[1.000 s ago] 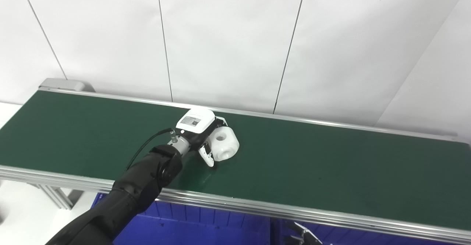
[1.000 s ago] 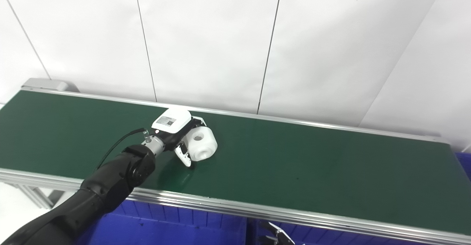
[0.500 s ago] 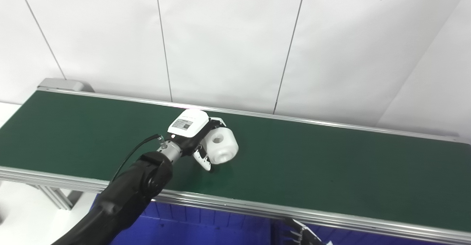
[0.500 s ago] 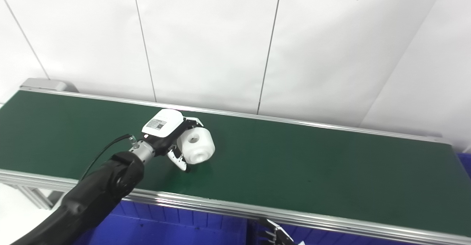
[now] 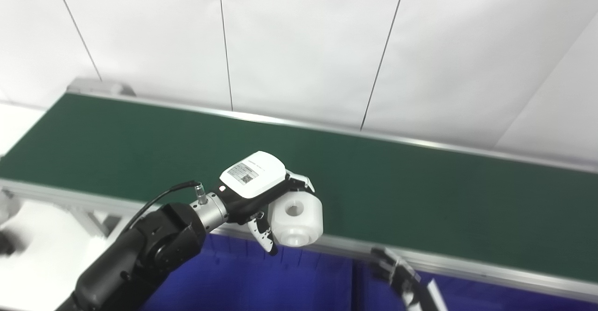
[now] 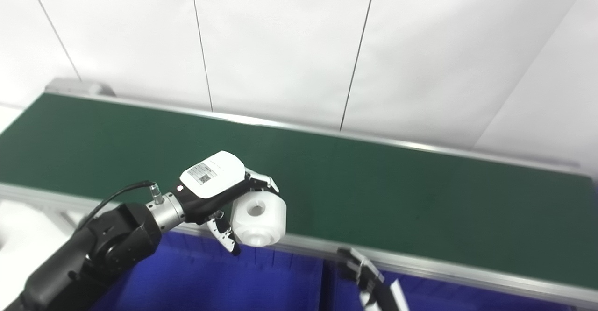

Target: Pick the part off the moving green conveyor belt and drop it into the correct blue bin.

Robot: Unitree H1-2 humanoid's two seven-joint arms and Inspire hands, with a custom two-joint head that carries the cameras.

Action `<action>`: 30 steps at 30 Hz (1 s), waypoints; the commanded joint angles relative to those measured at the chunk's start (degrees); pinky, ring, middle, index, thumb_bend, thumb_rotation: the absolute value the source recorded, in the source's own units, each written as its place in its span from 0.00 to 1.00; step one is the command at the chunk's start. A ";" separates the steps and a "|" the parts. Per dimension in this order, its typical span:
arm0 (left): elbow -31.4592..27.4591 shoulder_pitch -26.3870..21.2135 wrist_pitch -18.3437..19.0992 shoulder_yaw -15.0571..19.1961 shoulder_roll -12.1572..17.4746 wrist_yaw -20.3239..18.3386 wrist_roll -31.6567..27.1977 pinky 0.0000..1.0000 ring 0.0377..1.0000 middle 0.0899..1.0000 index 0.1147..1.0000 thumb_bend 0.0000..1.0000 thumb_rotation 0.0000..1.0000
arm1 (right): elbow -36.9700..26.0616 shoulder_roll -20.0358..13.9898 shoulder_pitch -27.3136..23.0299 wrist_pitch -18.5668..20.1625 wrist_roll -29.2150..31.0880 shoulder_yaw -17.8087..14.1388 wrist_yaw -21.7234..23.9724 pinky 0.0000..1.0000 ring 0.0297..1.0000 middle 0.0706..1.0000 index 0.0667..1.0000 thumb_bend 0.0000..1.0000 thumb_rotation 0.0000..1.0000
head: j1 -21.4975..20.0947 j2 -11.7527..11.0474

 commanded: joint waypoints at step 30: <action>7.40 7.93 -9.11 -4.07 -2.04 3.03 11.07 0.37 0.36 0.45 0.47 0.50 0.00 | -8.27 -0.88 -0.42 3.21 3.64 -1.03 1.15 0.74 0.77 0.85 0.81 0.86 0.99 | 0.89 4.93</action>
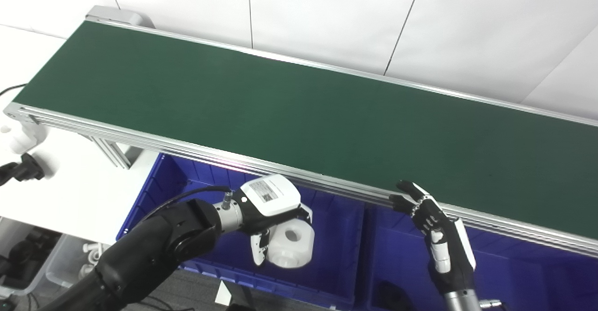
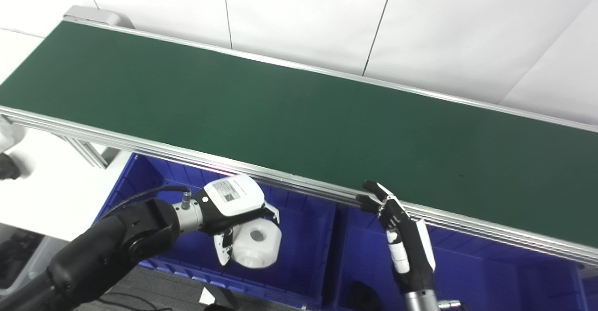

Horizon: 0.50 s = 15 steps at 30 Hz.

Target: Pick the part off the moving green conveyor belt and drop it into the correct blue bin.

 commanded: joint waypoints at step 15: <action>-1.38 0.04 -1.37 1.56 -0.87 8.81 6.92 0.68 0.73 0.74 0.60 0.83 0.23 | -2.06 0.09 -0.02 0.25 0.20 -0.24 0.02 0.74 0.78 0.84 0.81 0.85 0.99 | -0.63 -0.51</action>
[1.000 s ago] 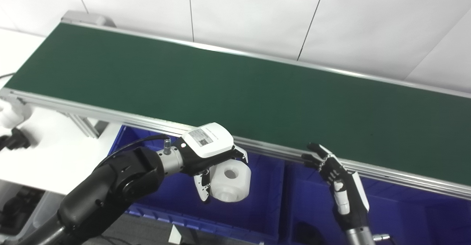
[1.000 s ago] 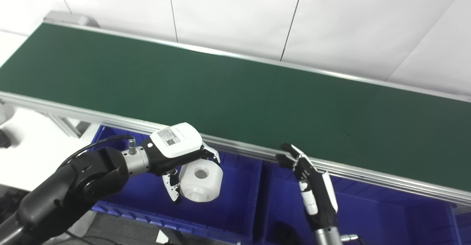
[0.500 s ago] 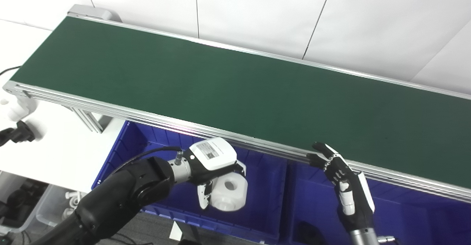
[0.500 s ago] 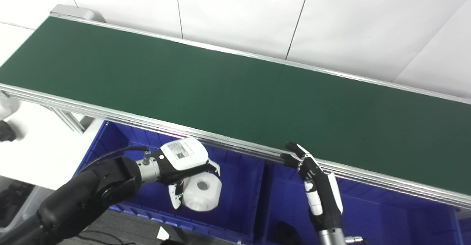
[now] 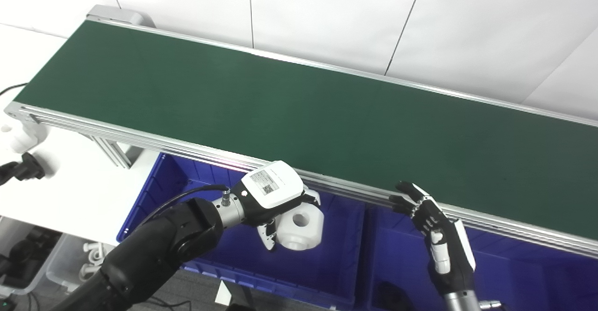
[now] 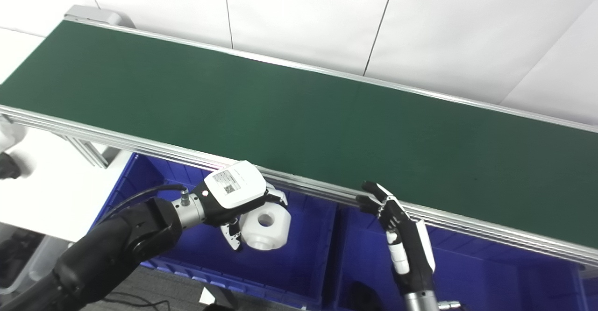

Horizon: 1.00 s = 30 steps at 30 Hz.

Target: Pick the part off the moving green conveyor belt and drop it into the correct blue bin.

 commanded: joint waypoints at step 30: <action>-22.22 8.37 12.30 8.75 -10.20 -6.36 -33.23 0.75 0.85 0.86 0.80 0.90 0.57 | -2.77 1.37 0.13 0.49 -1.43 0.44 -0.48 0.74 0.78 0.85 0.81 0.83 1.00 | -5.99 -0.83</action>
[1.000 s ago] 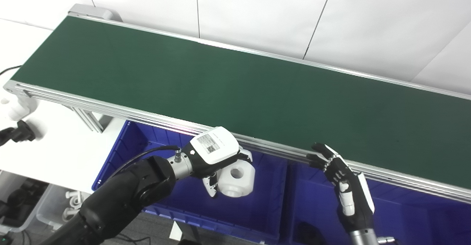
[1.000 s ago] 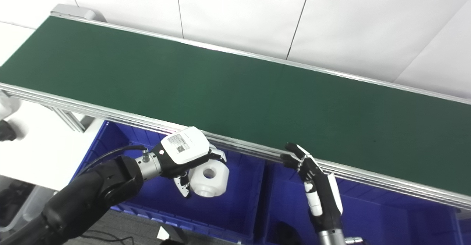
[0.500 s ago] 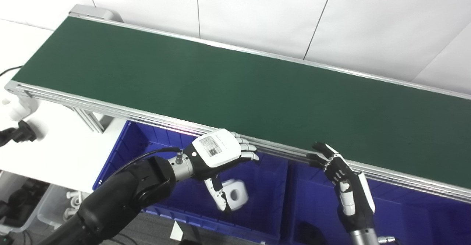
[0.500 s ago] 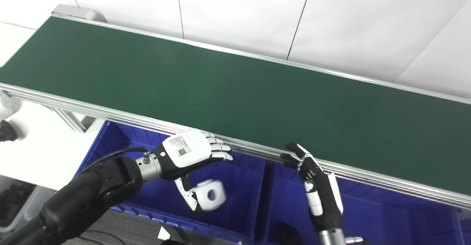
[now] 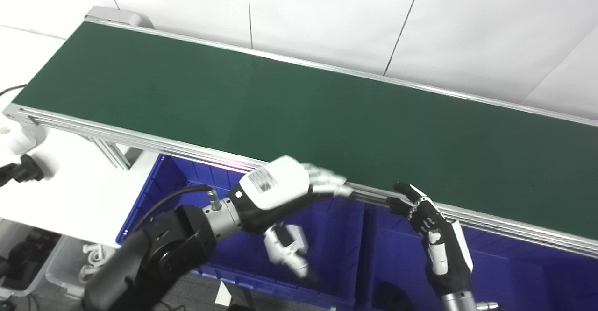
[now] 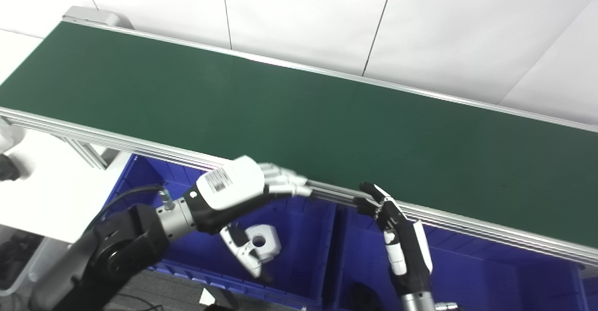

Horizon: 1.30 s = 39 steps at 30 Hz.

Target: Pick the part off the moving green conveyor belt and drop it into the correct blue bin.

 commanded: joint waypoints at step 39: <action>33.49 3.96 -7.52 8.52 -10.12 3.76 -34.74 0.94 0.97 0.95 0.87 0.91 0.71 | 7.92 7.08 -0.93 -6.47 -9.84 3.83 -7.60 0.76 0.79 0.86 0.81 0.80 1.00 | -15.46 -10.17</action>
